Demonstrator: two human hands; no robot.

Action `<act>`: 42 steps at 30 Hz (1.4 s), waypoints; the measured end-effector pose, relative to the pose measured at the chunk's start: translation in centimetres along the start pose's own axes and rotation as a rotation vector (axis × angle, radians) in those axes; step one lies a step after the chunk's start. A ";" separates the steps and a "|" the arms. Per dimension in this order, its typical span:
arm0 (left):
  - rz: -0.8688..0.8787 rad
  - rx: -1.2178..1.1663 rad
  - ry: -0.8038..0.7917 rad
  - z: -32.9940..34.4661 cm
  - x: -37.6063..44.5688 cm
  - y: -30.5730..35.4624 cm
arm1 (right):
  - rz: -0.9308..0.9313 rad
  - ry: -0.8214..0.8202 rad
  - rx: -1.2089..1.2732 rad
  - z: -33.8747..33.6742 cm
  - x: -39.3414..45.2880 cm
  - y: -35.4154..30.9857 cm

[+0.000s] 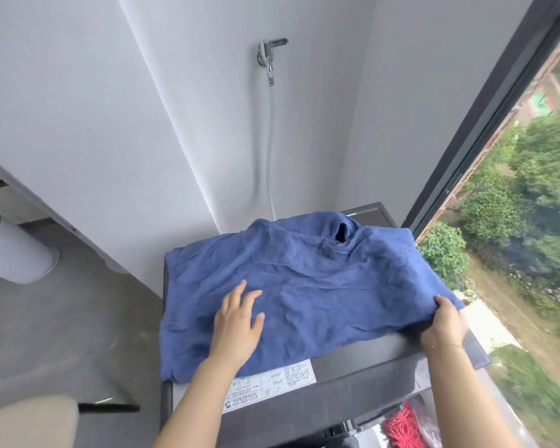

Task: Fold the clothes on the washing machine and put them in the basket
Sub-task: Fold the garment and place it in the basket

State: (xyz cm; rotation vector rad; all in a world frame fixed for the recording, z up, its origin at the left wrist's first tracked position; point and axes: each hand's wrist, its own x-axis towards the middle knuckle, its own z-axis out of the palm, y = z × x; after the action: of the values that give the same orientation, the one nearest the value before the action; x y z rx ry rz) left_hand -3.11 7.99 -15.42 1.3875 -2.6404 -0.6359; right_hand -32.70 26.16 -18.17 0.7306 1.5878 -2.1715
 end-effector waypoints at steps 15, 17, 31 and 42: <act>-0.140 0.185 -0.242 6.2 -1.5 2.5 | -0.316 0.153 -0.518 -0.4 1.3 -1.2; -0.181 0.143 -0.200 6.1 -1.8 2.7 | -0.543 0.137 -0.733 0.3 -1.5 0.0; -0.615 0.066 -0.161 5.9 -5.6 0.8 | -1.039 -0.815 -1.852 -1.5 -4.1 8.6; -0.655 0.042 0.590 3.6 -8.2 0.2 | -1.009 -1.013 -1.660 -0.7 -6.3 6.5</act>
State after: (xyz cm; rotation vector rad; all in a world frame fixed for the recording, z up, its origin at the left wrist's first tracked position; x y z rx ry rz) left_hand 0.55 15.85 -17.74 2.0692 -1.7460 -0.1536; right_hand -23.83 24.66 -19.62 -1.5485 2.2906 -0.4301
